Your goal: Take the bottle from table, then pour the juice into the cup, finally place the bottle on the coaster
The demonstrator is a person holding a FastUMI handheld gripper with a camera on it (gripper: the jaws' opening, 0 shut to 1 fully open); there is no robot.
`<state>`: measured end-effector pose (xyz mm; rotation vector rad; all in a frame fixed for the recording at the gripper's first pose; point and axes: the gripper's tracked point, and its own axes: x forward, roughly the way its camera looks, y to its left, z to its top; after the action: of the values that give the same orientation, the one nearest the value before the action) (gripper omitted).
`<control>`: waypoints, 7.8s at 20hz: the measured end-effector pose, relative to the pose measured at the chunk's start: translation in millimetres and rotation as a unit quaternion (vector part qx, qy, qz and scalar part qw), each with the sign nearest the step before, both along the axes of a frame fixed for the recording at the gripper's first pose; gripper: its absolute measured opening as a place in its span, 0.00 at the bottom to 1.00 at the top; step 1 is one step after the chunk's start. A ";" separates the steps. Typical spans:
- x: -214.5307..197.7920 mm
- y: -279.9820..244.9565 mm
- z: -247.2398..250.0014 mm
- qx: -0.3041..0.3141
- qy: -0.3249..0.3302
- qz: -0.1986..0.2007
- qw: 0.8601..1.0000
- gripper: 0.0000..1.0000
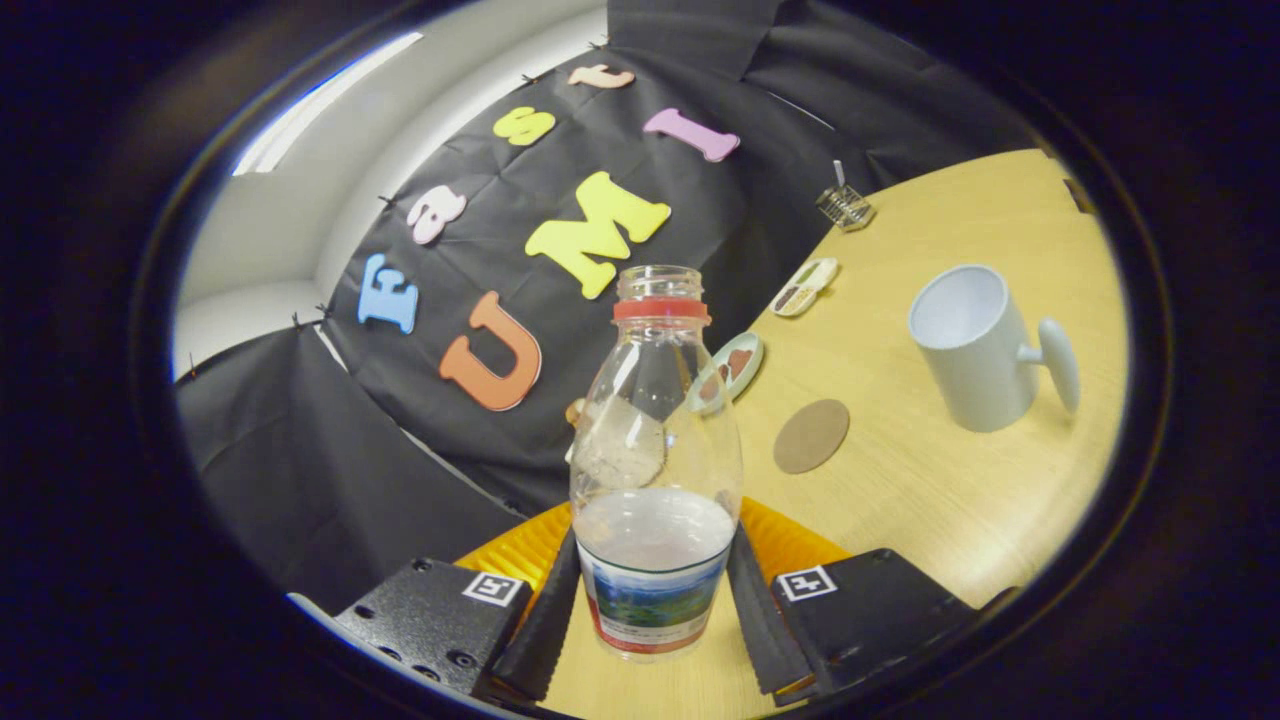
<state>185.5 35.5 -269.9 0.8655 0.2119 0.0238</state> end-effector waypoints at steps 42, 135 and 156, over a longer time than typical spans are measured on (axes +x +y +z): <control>23.2 -68.6 52.3 0.415 -0.048 -0.064 0.906 0.77; -1.7 -102.8 87.4 0.080 -0.001 0.003 0.997 0.77; 92.6 -128.4 93.4 -0.370 -0.046 -0.039 0.927 0.78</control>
<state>278.2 -92.9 -176.5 0.1145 0.0827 -0.0871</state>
